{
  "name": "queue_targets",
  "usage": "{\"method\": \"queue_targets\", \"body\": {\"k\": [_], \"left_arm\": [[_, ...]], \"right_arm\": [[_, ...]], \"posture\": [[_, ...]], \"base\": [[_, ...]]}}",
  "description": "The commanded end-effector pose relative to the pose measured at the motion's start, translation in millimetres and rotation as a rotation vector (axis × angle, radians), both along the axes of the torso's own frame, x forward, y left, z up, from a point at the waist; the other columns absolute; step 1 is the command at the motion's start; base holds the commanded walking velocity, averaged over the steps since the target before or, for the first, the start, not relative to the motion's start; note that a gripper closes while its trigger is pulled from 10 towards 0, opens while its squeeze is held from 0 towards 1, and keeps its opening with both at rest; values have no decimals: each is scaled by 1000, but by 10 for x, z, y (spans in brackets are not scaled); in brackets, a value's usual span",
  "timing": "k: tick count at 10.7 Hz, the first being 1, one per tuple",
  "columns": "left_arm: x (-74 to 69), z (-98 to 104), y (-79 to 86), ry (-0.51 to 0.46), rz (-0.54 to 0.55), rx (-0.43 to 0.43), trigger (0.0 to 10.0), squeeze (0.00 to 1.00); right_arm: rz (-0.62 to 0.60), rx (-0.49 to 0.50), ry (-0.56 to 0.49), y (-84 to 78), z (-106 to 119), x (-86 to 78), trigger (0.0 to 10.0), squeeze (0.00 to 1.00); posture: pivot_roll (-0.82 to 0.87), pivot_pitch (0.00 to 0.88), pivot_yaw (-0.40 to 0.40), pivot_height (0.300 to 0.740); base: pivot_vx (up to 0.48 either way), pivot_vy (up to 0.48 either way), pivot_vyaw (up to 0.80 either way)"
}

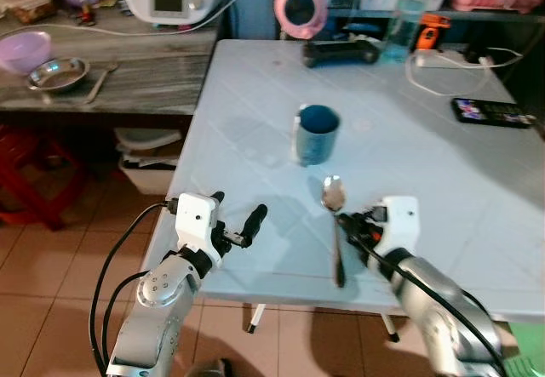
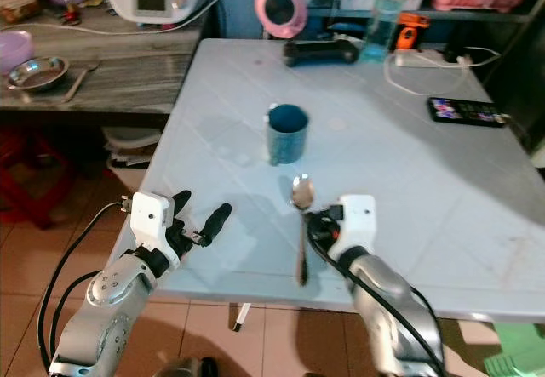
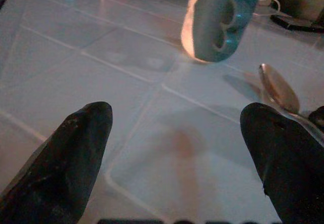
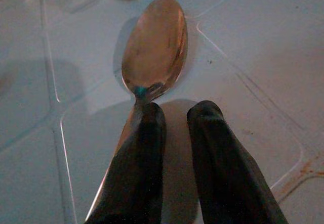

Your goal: Setting the table

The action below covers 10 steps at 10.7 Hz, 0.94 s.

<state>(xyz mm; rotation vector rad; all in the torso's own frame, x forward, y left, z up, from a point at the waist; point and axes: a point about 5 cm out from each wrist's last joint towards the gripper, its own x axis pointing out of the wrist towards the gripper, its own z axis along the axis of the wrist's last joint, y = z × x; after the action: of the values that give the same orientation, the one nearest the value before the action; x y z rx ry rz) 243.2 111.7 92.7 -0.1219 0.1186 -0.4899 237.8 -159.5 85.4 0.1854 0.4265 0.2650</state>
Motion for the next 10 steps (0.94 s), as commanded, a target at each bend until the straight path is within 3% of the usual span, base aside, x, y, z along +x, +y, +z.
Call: {"method": "queue_targets", "body": {"k": [1, 5, 7, 10], "left_arm": [[-2, 35, 18, -16, 9, 6, 10000, 0], [-17, 52, 29, -14, 8, 7, 10000, 0], [-16, 59, 15, -15, 1, 7, 10000, 0], [-20, 51, 10, -9, -5, 11, 10000, 0]], "right_arm": [[37, -5, 75, 81, -138, -102, 10000, 1000], [31, -46, -7, 81, 29, -95, 10000, 1000], [54, -58, -92, 172, 149, -18, 10000, 1000], [97, -79, -111, 301, 187, 120, 10000, 1000]], "posture": [[-24, 61, 50, 740], [-18, 75, 61, 740], [-15, 78, 63, 740], [-11, 84, 66, 740]], "base": [[0, 0, 0], [0, 0, 0], [0, 0, 0], [0, 0, 0]]}}
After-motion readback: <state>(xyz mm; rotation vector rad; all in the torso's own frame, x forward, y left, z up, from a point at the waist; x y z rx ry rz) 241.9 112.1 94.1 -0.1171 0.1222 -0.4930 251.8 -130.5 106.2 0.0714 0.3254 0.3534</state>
